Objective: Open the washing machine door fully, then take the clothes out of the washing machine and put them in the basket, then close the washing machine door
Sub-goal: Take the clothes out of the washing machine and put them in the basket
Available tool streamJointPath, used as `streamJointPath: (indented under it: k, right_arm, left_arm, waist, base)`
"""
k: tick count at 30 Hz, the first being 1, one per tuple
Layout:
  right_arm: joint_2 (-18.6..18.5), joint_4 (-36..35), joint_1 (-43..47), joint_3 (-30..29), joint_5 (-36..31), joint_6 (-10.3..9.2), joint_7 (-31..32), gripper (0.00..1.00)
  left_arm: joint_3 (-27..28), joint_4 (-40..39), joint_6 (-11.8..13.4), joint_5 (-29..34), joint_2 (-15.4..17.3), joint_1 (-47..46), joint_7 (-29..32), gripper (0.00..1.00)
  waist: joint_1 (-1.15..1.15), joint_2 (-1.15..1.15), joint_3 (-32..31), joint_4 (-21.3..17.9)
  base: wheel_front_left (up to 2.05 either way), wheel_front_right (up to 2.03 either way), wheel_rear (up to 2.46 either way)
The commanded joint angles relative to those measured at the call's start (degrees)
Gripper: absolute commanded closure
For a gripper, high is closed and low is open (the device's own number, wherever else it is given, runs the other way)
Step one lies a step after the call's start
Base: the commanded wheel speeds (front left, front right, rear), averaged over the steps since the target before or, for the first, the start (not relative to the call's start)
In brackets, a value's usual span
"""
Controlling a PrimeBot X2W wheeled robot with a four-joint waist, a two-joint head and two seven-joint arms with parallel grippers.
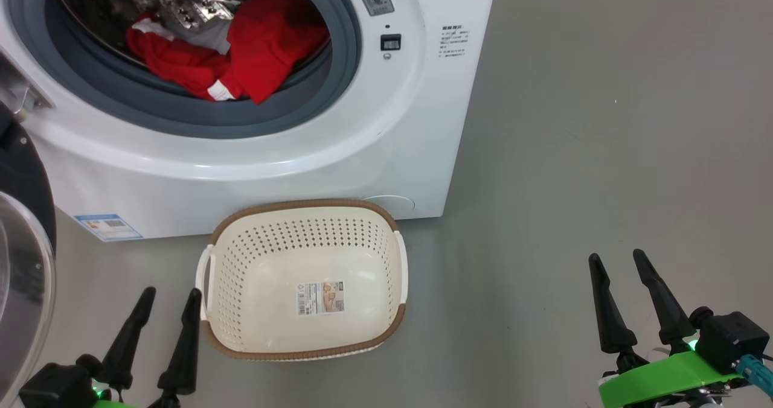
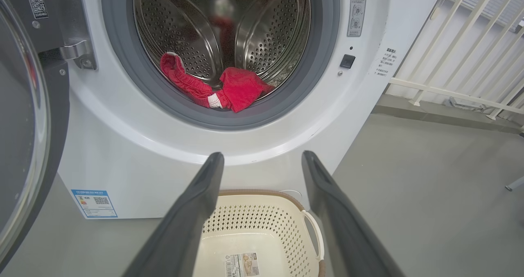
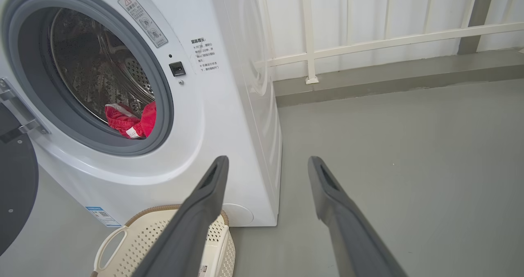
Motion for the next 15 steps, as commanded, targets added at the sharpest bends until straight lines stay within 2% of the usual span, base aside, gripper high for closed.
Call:
streamJointPath:
  k: [1,7,15]
  right_arm:
    - [-0.5,-1.4,-1.7,1.6,0.4,0.43,-0.4,0.00]
    - [-0.5,-1.6,-3.2,2.3,0.5,0.43,-0.4,0.00]
    - [-0.5,-2.4,-5.8,3.3,1.4,0.43,-0.4,0.00]
  left_arm:
    - [2.0,-1.0,0.1,0.2,1.4,-2.5,-0.3,0.00]
    - [2.6,0.3,0.1,0.8,1.7,-4.0,-0.3,0.00]
    - [2.9,4.1,0.1,3.5,2.3,-12.5,-0.3,0.00]
  waist:
    - [0.00,0.00,0.2,0.0]
    - [0.00,0.00,2.4,-0.7]
    - [0.00,0.00,7.5,-1.8]
  base:
    - [0.00,0.00,0.00]
    - [0.00,0.00,0.00]
    - [0.00,0.00,0.00]
